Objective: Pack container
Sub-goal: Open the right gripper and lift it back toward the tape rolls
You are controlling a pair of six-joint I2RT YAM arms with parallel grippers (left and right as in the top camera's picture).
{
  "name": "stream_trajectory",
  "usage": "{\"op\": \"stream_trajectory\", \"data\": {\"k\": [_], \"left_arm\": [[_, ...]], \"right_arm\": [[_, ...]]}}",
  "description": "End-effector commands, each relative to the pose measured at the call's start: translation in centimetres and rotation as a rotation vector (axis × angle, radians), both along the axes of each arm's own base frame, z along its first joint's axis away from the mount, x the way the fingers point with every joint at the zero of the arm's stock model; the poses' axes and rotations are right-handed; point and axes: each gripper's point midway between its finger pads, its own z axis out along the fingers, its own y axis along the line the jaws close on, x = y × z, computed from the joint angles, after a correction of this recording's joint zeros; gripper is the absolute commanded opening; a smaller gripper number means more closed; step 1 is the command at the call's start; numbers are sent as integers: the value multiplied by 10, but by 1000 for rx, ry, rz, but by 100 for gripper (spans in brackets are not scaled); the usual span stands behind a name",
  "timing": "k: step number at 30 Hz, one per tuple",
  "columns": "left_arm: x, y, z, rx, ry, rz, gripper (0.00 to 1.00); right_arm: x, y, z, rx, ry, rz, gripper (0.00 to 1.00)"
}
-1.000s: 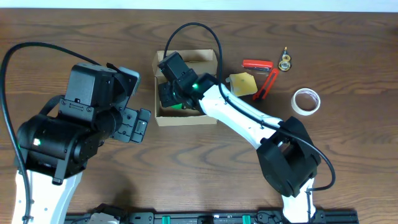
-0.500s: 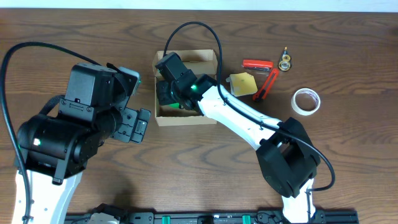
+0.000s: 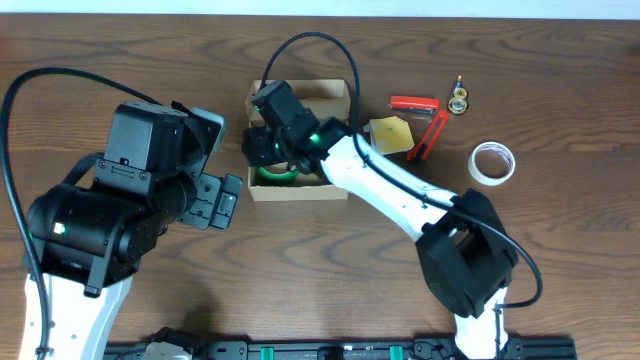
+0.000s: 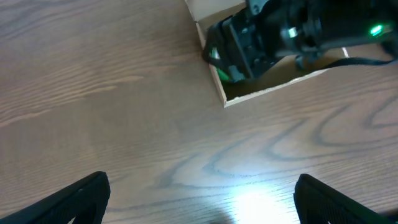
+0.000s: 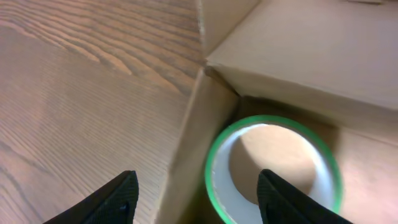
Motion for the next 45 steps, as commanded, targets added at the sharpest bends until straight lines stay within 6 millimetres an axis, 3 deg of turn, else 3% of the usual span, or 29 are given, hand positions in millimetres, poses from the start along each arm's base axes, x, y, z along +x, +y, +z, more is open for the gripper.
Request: {"op": "stream_trajectory", "data": {"k": [1, 5, 8, 10, 15, 23, 29, 37, 45], "left_arm": [[1, 1, 0, 4, 1, 8, 95], [1, 1, 0, 4, 1, 8, 95], [1, 1, 0, 4, 1, 8, 95], [1, 1, 0, 4, 1, 8, 95], [1, 1, 0, 4, 1, 8, 95], [1, 1, 0, 4, 1, 8, 95], [1, 1, 0, 4, 1, 8, 95], [1, 1, 0, 4, 1, 8, 95], [1, 1, 0, 4, 1, 8, 95]], "right_arm": [[16, -23, 60, 28, -119, 5, 62], [35, -85, 86, -74, -180, -101, 66], [48, -128, 95, -149, -210, -149, 69], [57, -154, 95, -194, -220, -166, 77], [73, -218, 81, -296, -185, -199, 99], [85, -293, 63, -384, -117, -316, 99], [72, -348, 32, -422, 2, -406, 98], [43, -404, -27, -400, 146, -546, 84], [19, -420, -73, -407, 193, -578, 81]]}}
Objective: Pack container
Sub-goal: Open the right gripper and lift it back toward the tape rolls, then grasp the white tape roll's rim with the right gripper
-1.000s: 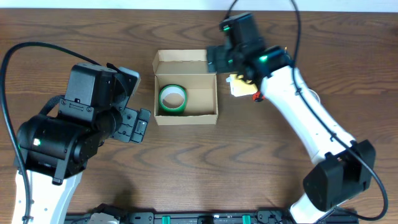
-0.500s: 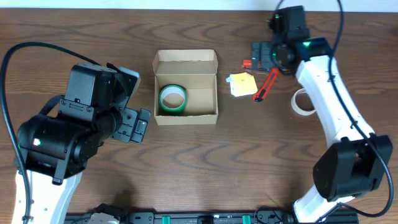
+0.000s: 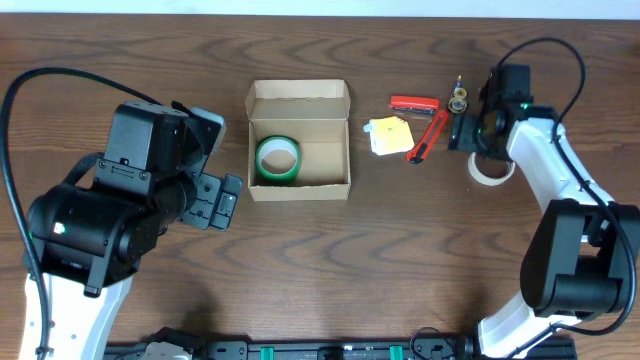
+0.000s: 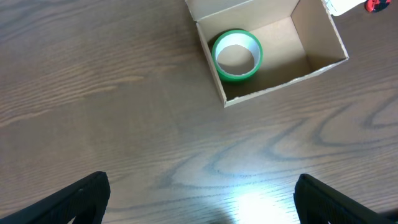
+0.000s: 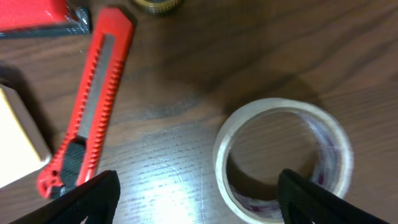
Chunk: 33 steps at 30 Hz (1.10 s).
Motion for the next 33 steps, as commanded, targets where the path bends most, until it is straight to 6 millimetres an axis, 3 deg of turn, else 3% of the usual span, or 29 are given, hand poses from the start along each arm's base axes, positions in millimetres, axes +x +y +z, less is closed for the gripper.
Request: {"op": "stream_trajectory", "data": {"k": [1, 12, 24, 33], "left_arm": [[1, 1, 0, 4, 1, 8, 95], [1, 1, 0, 4, 1, 8, 95], [1, 1, 0, 4, 1, 8, 95], [1, 1, 0, 4, 1, 8, 95]], "right_arm": [[-7, -2, -16, 4, 12, -1, 81], [-14, -5, -38, -11, -5, 23, 64], [-20, -10, -50, -23, -16, 38, 58], [-19, -10, -64, -28, 4, 51, 47]]}}
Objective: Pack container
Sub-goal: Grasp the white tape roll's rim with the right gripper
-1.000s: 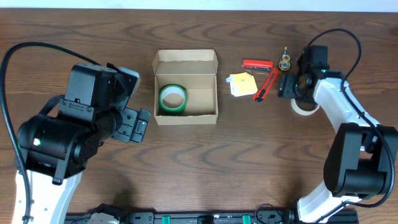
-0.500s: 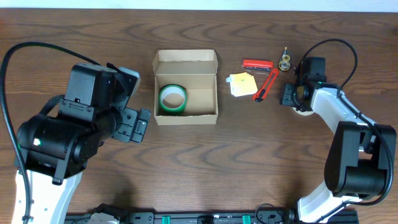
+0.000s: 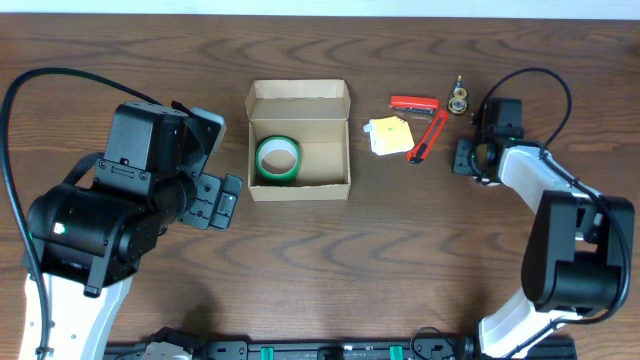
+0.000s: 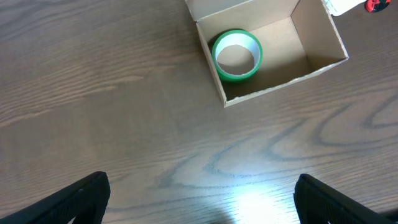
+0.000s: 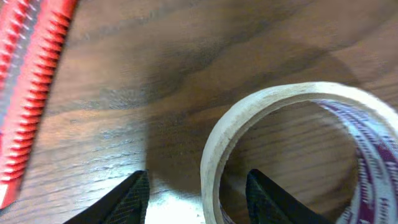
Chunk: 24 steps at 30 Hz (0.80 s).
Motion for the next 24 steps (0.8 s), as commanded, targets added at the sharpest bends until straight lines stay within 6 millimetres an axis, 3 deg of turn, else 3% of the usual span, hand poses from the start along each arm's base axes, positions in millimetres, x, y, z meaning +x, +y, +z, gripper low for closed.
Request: {"op": "stream_trajectory", "data": {"k": [1, 3, 4, 8, 12, 15, 19, 24], "left_arm": [[1, 1, 0, 4, 0, 8, 95], [1, 1, 0, 4, 0, 8, 95], [1, 1, 0, 4, 0, 8, 95], [1, 1, 0, 4, 0, 8, 95], [1, 1, 0, 4, 0, 8, 95], [1, 1, 0, 4, 0, 8, 95], [1, 1, 0, 4, 0, 8, 95], [1, 1, 0, 4, 0, 8, 95]], "right_arm": [[-6, -2, -13, -3, 36, 3, 46], [-6, -2, -13, -3, 35, 3, 40], [-6, -3, -13, -4, 34, 3, 30], [-6, -2, -13, -1, 32, -2, 11], [-4, 0, -9, 18, 26, -20, 1], [0, 5, 3, 43, 23, -15, 1], [17, 22, 42, 77, -23, 31, 1], [46, 72, 116, 138, -183, 160, 1]]}}
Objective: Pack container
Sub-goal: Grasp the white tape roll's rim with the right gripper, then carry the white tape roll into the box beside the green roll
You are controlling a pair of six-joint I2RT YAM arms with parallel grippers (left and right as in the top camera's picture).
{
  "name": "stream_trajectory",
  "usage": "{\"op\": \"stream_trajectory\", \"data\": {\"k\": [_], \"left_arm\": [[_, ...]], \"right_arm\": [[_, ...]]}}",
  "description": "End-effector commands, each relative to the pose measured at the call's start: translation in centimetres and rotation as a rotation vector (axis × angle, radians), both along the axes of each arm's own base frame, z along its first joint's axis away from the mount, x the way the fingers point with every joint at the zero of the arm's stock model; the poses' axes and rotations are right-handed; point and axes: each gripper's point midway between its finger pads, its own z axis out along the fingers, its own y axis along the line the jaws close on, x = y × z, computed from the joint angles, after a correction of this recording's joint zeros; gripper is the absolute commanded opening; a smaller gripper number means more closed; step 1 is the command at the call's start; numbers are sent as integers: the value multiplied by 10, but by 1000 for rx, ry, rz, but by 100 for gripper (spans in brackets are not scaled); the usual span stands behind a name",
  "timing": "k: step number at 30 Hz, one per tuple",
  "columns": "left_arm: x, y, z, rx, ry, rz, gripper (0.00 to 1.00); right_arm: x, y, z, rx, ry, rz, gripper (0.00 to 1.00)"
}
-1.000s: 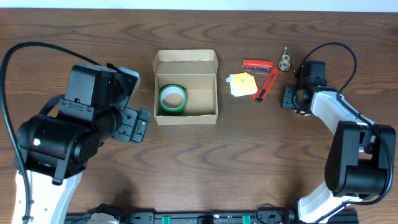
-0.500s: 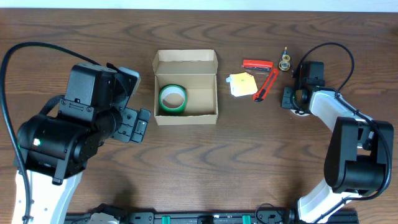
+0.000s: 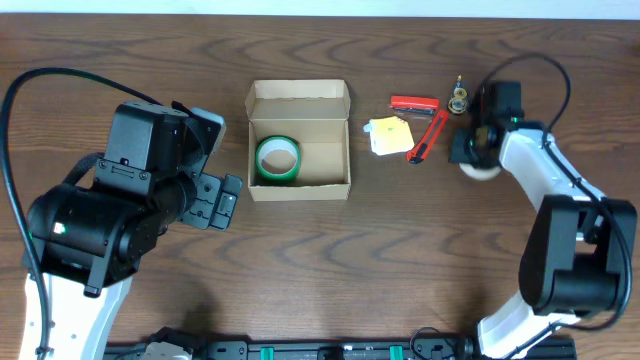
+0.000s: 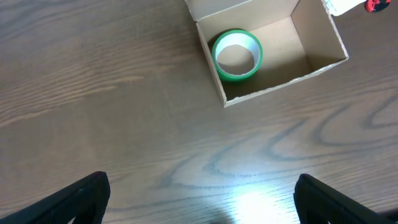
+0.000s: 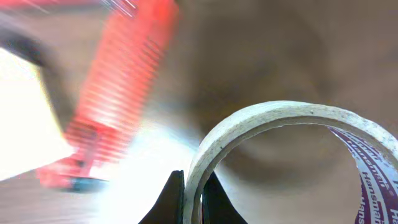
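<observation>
An open cardboard box [image 3: 298,140] sits at the table's middle with a green tape roll [image 3: 277,158] lying in its left half; both also show in the left wrist view, the box [image 4: 311,43] and the roll [image 4: 236,55]. At the right, my right gripper [image 5: 192,196] is shut on the rim of a clear tape roll [image 5: 280,118], which shows lifted in the overhead view [image 3: 482,165]. My left gripper [image 4: 199,199] hangs open high over bare wood, left of the box.
To the right of the box lie a yellow note pad [image 3: 388,135], a red utility knife [image 3: 428,135], a red stapler [image 3: 414,103] and a small brass piece [image 3: 459,99]. The knife [image 5: 118,87] is blurred below the held roll.
My right gripper stood open astride the clear tape roll's rim on the table; now it is shut on that rim and the roll is off the wood, shifted slightly toward the knife.
My right gripper was open in the box over the green tape roll. Then it was at the right side above the clear tape roll, then lowered astride its rim. Now it grips the roll. The left arm never moved.
</observation>
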Motion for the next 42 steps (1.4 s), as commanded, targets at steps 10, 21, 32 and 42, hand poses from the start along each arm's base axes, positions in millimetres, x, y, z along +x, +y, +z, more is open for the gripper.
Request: {"op": "stream_trajectory", "data": {"k": [10, 21, 32, 42], "left_arm": [[1, 1, 0, 4, 1, 8, 95], [1, 1, 0, 4, 1, 8, 95], [1, 1, 0, 4, 1, 8, 95], [1, 1, 0, 4, 1, 8, 95]], "right_arm": [[15, 188, 133, 144, -322, 375, 1], [-45, 314, 103, 189, -258, 596, 1], [-70, 378, 70, 248, -239, 718, 1], [-76, 393, 52, 249, -224, 747, 1]]}}
